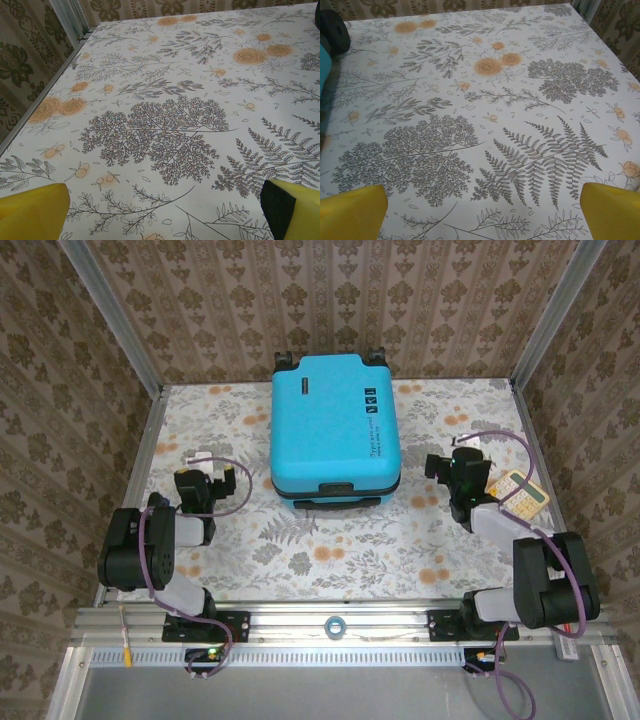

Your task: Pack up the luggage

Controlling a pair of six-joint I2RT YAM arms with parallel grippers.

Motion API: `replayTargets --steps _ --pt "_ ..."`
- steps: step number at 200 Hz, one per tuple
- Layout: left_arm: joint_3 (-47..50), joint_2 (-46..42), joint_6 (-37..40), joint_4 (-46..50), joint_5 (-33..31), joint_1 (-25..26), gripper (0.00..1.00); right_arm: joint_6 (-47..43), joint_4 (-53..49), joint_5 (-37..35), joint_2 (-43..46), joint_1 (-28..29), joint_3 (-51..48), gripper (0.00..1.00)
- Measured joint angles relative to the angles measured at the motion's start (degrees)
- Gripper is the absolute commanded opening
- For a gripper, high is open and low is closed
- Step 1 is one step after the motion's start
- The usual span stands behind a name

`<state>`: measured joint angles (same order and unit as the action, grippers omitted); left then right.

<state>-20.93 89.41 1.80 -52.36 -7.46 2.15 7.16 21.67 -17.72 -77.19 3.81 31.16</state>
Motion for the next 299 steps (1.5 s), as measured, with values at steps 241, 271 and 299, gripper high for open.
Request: replayTargets --steps 241,271,299 --pt "0.0 0.0 0.0 0.0 0.0 0.0 1.0 -2.93 27.91 3.13 -10.56 -0.94 -10.32 1.0" --pt "0.0 0.0 0.0 0.0 0.02 0.0 1.0 -2.93 27.89 3.13 -10.56 -0.94 -10.32 1.0" --pt "0.0 0.0 0.0 0.0 0.0 0.0 1.0 -2.93 27.89 3.13 -10.56 -0.94 -10.32 1.0"
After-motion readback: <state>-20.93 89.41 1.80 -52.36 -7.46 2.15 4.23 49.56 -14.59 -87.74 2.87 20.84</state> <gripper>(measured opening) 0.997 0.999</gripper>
